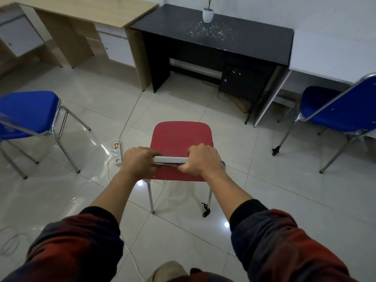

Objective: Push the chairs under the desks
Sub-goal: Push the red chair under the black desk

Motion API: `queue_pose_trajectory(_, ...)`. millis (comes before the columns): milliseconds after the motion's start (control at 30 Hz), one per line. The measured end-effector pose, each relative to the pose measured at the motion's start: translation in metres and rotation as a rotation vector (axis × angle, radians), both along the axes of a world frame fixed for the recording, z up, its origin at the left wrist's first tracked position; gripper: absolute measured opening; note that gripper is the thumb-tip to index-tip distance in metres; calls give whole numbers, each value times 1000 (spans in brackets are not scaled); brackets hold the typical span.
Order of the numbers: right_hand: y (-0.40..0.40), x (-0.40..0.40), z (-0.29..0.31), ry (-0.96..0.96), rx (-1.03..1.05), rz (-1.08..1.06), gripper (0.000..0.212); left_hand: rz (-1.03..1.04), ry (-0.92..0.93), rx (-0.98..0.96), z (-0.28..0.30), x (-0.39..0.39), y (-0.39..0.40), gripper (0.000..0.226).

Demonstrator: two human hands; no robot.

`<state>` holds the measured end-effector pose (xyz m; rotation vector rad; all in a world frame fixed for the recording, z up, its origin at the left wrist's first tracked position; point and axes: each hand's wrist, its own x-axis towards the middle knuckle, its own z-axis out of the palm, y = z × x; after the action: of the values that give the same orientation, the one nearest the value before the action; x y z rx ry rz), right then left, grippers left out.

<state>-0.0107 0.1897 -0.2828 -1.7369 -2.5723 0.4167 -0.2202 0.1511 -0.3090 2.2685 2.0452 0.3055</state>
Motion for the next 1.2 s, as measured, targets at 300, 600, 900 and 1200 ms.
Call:
queue_pose_trajectory(300, -7, -31, -5, 0, 1, 29, 42, 65, 57, -177, 5, -28, 2, 32)
queue_pose_trajectory(600, 37, 4, -6, -3, 26, 29, 47, 108, 60, -111, -4, 12, 32, 26)
queue_pose_trajectory(900, 48, -15, -5, -3, 66, -2, 51, 67, 42, -158, 6, -11, 57, 28)
queue_pose_trajectory(1200, 65, -43, -5, -3, 87, -6, 51, 108, 44, -182, 11, -39, 80, 25)
